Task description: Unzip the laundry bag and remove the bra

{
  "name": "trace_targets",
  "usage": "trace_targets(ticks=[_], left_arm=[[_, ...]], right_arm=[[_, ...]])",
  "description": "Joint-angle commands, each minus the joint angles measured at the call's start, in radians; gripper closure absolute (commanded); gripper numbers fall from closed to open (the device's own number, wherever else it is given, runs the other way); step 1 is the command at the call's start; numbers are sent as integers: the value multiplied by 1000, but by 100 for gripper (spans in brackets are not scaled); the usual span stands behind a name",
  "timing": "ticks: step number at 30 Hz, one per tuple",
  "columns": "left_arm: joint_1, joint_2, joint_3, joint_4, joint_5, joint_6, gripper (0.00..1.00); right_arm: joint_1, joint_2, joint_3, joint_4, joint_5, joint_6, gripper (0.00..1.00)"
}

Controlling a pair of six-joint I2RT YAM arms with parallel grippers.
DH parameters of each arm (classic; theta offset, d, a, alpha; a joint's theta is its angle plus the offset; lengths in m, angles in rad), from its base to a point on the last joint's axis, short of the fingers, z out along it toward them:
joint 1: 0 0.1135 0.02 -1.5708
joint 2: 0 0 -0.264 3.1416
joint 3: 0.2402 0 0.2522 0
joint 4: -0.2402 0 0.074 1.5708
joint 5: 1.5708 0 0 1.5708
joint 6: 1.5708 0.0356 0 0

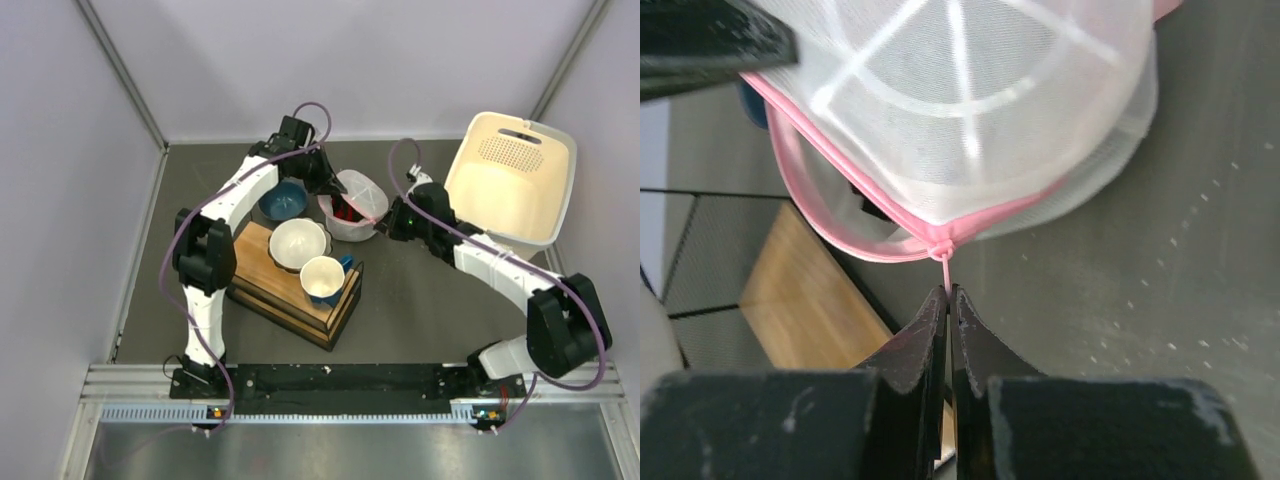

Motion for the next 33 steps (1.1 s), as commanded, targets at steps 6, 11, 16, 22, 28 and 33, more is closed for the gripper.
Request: trace_targets(ticks=[6, 11, 16, 22, 28, 33], left_arm=[[56, 4, 114, 15, 23, 50, 100], [76, -19, 143, 13, 71, 70, 100], [82, -86, 126, -11, 134, 104, 100], [82, -146, 137, -10, 121, 101, 100], [80, -148, 156, -13, 120, 98, 100], [65, -138, 191, -13, 107, 90, 100]], right_arm=[[-35, -126, -120, -120, 112, -115, 100], [-84, -124, -104, -120, 104, -108, 100], [-90, -71, -26, -119, 112, -130, 100], [-90, 12, 103, -107, 64, -144, 100], [-72, -1, 168, -76, -55, -187, 81], [9, -1, 225, -96, 6, -249, 24]])
